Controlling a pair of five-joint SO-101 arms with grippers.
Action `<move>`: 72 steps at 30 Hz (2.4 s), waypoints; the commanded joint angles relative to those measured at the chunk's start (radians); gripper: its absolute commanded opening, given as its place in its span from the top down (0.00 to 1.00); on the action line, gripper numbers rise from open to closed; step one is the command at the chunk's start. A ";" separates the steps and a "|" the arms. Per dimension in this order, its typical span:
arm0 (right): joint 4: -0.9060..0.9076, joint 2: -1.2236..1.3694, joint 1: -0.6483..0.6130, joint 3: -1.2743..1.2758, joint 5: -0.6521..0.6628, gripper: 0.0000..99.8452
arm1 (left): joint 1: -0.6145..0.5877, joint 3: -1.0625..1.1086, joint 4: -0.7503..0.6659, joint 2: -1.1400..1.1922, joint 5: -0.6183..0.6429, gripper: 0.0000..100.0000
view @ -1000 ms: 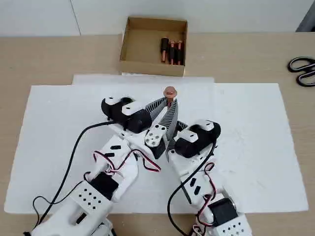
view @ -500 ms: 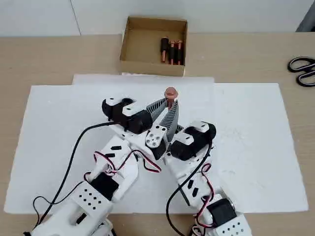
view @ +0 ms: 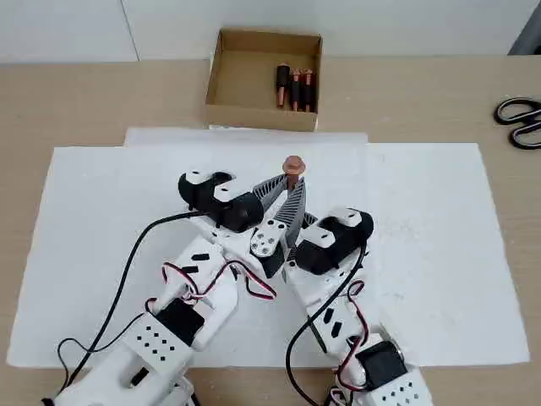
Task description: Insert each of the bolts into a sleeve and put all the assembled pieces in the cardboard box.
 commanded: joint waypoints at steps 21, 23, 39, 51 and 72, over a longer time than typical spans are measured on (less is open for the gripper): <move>-0.010 -0.025 0.013 0.005 0.008 1.00 | 0.005 -0.008 0.129 -0.025 0.000 0.99; -0.010 -0.025 0.013 0.005 0.008 1.00 | 0.005 -0.008 0.158 -0.025 0.000 0.99; -0.010 -0.025 0.013 0.005 0.008 1.00 | 0.005 -0.054 0.281 -0.026 0.000 0.85; -0.010 -0.025 0.015 0.005 0.009 1.00 | 0.005 -0.163 0.509 -0.026 0.002 0.75; 0.007 -0.022 0.165 0.008 0.009 1.00 | -0.476 -0.835 1.421 -0.015 -0.235 0.67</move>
